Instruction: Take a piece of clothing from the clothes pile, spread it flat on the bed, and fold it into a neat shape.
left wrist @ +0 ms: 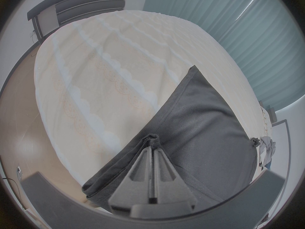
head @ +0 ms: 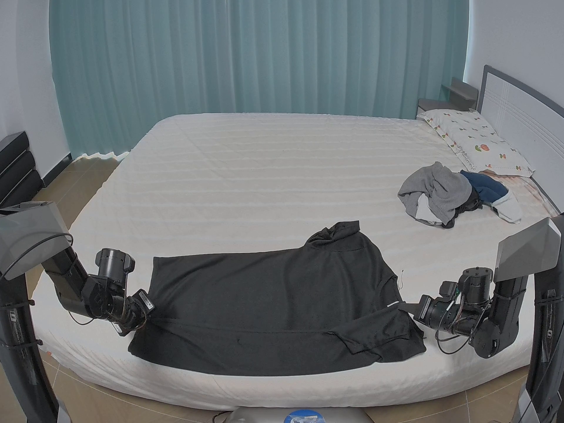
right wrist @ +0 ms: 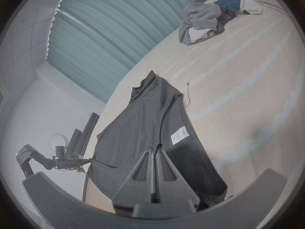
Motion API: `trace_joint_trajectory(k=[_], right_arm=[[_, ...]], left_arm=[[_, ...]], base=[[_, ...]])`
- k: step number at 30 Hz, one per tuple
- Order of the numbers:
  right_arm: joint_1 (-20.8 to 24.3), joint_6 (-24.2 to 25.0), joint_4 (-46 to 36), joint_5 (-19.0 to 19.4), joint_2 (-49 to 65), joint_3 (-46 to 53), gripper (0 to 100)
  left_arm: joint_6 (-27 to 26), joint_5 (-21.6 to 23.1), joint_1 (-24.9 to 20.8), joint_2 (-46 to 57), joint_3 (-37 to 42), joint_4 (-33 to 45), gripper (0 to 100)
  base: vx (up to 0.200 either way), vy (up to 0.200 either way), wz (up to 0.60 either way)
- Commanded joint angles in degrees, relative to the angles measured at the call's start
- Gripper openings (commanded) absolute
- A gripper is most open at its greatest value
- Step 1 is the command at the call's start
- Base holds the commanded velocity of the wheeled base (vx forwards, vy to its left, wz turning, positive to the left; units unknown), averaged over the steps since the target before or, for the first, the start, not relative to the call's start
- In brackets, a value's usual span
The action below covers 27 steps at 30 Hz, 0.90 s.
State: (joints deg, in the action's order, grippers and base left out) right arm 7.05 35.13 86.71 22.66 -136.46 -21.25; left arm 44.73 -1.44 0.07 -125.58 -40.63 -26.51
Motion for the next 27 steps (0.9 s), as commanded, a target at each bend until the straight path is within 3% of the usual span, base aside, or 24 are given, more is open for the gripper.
trace_joint_trajectory(k=[1, 15, 27], right_arm=[[-0.01, 0.11, 1.18, 0.19, 1.81, 1.74, 0], [-0.81, 0.37, 2.85, 0.72, 7.53, 6.83, 0], [-0.28, 0.37, 2.76, 0.19, 1.11, 2.44, 0]], left_arm=[[-0.08, 0.03, 0.37, 2.53, 0.29, 0.15, 0], [-2.28, 0.21, 0.63, 8.77, 0.03, 7.27, 0], [-1.75, 0.12, 0.54, 1.83, -2.26, 6.91, 0]], base=[[0.000, 0.000, 0.00], [0.000, 0.000, 0.00], [0.000, 0.000, 0.00]])
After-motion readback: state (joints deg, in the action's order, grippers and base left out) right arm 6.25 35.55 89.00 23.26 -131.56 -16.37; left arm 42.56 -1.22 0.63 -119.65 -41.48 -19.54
